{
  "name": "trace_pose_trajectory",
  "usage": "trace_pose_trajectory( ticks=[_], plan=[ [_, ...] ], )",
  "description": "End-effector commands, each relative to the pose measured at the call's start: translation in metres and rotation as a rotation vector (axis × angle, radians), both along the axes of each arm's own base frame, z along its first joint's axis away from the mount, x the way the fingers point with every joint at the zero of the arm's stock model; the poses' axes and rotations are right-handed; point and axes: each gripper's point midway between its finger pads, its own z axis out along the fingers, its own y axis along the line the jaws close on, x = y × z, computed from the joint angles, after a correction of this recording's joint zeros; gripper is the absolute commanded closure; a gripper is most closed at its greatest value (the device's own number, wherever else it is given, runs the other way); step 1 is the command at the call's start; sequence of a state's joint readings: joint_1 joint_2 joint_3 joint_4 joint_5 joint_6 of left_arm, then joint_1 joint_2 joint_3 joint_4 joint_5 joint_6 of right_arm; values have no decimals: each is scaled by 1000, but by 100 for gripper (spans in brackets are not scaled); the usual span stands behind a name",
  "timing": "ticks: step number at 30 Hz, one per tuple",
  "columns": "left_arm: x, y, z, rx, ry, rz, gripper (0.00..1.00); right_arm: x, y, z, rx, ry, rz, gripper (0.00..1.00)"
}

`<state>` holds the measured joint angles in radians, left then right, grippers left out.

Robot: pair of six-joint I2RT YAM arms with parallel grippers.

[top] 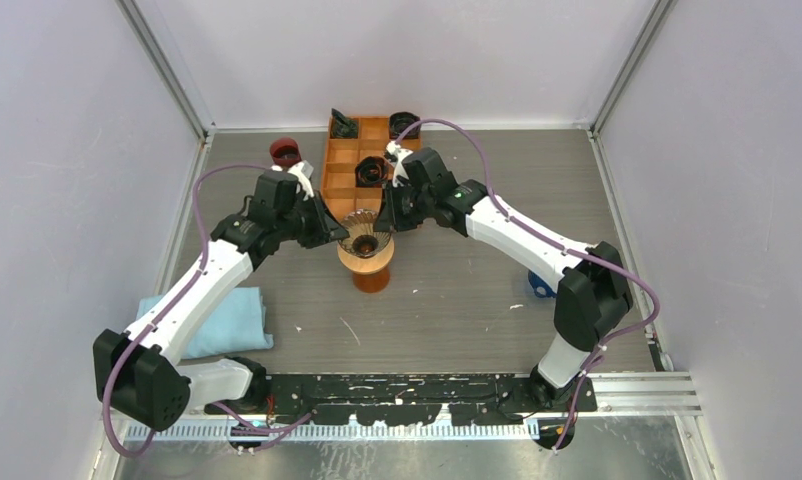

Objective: Place the coffee filter in the dripper
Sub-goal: Press the coffee dripper onto the connecting ring.

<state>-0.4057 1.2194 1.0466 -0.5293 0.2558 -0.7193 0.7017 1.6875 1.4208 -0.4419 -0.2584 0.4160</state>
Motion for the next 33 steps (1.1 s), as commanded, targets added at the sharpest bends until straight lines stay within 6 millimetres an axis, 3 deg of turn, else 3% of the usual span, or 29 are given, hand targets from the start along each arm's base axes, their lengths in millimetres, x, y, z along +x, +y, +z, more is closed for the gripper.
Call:
trace_pose_trajectory(
  ticks=[1, 6, 14, 18, 25, 33],
  plan=[
    [-14, -6, -22, 58, 53, -50, 92, -20, -37, -92, -298, 89, -4, 99],
    [-19, -4, -34, 90, 75, -53, 93, -23, -41, -104, -339, 85, 3, 99],
    [-24, -1, -39, 124, 82, -54, 91, -22, -39, -102, -342, 71, 5, 99],
    [-21, -1, -25, 114, 48, -49, 86, -18, -27, -78, -283, 46, 18, 99],
    [-10, 0, 6, 108, -21, -27, 79, -4, -10, -20, -179, -43, 16, 94],
    [-3, -1, 29, 98, -72, -23, 61, 5, -4, 17, -126, -97, 9, 72]
  ],
)
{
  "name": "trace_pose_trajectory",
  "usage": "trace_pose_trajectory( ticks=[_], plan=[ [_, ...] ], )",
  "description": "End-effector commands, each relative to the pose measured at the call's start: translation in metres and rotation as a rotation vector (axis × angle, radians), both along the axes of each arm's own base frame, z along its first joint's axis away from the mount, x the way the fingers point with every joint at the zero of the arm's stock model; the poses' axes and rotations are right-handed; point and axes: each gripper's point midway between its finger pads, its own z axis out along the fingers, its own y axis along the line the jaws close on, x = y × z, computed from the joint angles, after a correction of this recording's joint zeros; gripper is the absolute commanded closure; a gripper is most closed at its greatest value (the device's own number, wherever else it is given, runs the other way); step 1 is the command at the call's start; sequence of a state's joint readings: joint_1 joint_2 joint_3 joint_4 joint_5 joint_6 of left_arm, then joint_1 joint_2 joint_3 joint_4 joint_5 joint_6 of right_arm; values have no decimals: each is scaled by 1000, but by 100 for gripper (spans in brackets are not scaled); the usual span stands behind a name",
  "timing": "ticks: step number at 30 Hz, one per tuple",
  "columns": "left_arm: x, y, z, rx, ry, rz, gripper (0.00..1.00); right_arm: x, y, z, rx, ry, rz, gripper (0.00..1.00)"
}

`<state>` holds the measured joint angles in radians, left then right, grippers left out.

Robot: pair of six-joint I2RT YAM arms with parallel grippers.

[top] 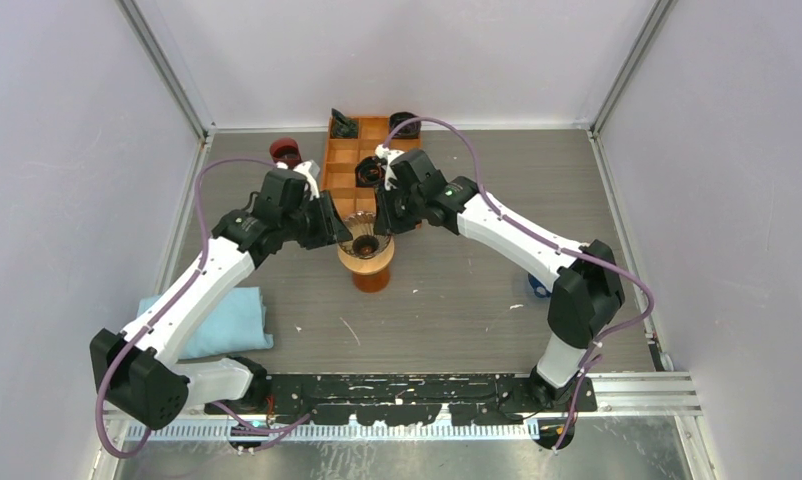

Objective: Place the coffee filter in the dripper
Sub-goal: Press the coffee dripper onto the connecting ring.

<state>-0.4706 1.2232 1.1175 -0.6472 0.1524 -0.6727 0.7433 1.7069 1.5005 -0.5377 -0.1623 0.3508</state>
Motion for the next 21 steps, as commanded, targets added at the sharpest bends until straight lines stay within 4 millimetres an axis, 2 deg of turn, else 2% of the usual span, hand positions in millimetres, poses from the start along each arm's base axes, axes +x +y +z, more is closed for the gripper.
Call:
trace_pose_trajectory(
  ticks=[1, 9, 15, 18, 21],
  plan=[
    [7, -3, 27, -14, -69, -10, 59, 6, -3, 15, -21, -44, -2, 71],
    [6, -1, 41, -18, -101, -14, 39, 6, 4, 32, 19, -54, 18, 60],
    [1, 10, 53, -5, -138, -5, 25, 4, 5, 56, 63, -86, 26, 49],
    [-2, 17, 56, 12, -152, 1, 19, 3, 0, 64, 64, -104, 15, 43],
    [-6, 26, 59, 41, -171, 6, 13, 3, -15, 71, 33, -130, -21, 37]
  ],
)
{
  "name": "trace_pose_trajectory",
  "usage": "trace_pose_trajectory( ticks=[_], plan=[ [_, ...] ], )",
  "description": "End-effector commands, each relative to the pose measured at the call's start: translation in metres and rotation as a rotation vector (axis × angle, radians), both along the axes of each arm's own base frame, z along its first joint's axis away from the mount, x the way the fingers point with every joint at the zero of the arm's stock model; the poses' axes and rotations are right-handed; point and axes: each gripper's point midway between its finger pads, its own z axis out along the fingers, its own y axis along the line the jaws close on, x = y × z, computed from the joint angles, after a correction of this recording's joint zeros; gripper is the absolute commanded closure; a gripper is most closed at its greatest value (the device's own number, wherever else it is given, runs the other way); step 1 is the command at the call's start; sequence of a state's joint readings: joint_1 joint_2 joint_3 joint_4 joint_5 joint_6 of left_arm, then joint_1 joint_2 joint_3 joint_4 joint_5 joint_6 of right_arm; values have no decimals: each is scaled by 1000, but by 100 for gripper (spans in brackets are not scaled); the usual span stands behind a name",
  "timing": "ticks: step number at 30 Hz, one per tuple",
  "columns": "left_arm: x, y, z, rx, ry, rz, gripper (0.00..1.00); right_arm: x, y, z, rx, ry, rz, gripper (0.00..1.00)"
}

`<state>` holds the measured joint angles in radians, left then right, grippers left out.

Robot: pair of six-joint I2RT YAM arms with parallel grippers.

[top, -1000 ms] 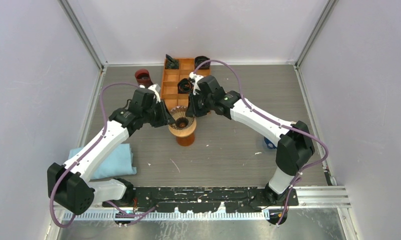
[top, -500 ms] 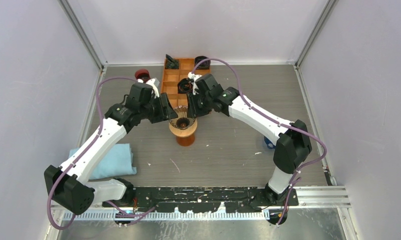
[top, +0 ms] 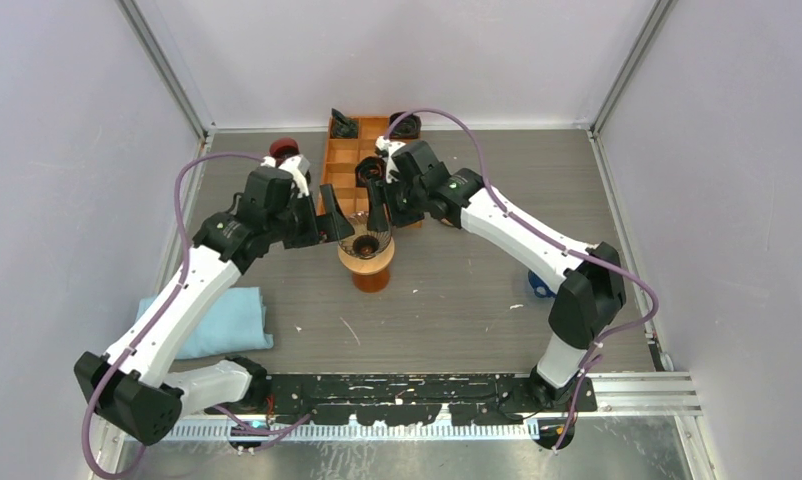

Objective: Place the coffee filter in the dripper
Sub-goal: Press the coffee dripper onto the connecting ring, then move the coffee filter holder to the corner of the board.

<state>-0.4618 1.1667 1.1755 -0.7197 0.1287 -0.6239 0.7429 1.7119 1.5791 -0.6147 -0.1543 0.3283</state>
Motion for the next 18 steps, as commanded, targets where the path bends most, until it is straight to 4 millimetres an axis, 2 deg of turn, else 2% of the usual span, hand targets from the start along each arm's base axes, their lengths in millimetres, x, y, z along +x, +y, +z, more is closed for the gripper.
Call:
trace_pose_trajectory(
  ticks=[1, 6, 14, 18],
  plan=[
    [-2, 17, 30, 32, -107, 13, 9, 2, -20, 56, 34, -128, -46, 35],
    [-7, 39, 39, 125, -177, 26, 0, 3, -72, 60, -93, -195, -185, 26],
    [-9, 71, 61, 272, -314, 46, 1, -11, -154, 55, -257, -217, -401, 15],
    [-8, 95, 64, 378, -365, 102, 1, -17, -197, 52, -305, -190, -526, 13]
  ],
)
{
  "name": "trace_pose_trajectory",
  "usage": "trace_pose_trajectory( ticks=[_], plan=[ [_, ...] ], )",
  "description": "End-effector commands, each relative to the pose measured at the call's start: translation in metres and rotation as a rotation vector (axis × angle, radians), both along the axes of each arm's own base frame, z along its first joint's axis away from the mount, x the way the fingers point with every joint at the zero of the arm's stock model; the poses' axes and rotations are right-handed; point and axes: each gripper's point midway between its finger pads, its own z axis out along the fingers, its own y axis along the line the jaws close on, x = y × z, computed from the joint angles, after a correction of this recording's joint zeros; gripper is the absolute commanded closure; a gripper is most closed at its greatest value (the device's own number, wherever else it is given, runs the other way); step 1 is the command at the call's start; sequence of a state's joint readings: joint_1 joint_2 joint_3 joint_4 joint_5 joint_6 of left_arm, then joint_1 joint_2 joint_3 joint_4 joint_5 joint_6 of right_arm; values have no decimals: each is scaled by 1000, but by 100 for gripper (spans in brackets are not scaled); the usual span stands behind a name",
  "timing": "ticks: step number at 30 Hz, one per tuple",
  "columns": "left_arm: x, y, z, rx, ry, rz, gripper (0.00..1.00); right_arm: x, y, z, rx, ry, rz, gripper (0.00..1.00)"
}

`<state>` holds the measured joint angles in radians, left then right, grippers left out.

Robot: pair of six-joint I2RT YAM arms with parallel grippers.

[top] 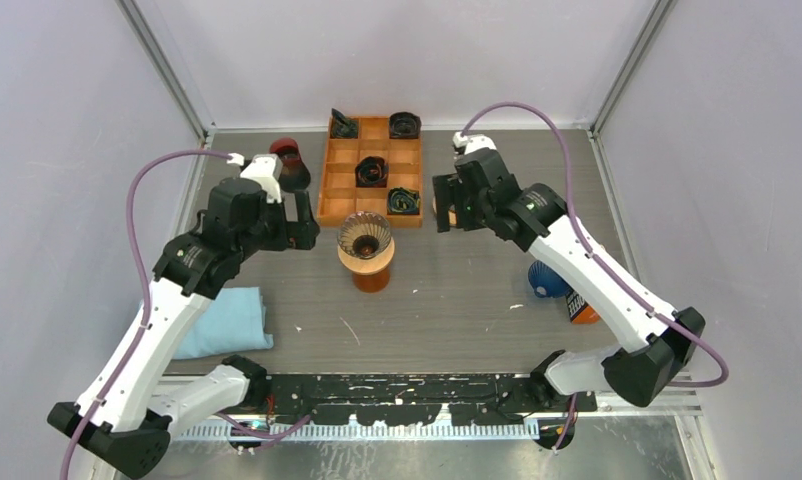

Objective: Place the coffee filter in the dripper
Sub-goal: Move the coffee filter holder to the corner of the board.

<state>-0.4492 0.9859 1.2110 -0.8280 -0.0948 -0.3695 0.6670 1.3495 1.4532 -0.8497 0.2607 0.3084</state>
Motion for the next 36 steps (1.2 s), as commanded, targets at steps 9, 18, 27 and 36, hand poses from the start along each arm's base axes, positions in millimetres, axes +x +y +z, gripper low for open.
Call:
trace_pose_trajectory(
  ticks=[9, 18, 27, 36],
  plan=[
    [6, 64, 7, 229, -194, 188, 1, -15, -137, -15, -56, 56, -432, 11],
    [6, 63, -2, 239, -196, 184, 1, -24, -213, -36, -87, 100, -679, 14],
    [4, 59, -5, 269, -199, 170, 1, -23, -264, -65, -80, 148, -815, 24],
    [3, 51, -9, 287, -199, 144, 1, -4, -276, -96, -47, 184, -837, 51]
  ],
)
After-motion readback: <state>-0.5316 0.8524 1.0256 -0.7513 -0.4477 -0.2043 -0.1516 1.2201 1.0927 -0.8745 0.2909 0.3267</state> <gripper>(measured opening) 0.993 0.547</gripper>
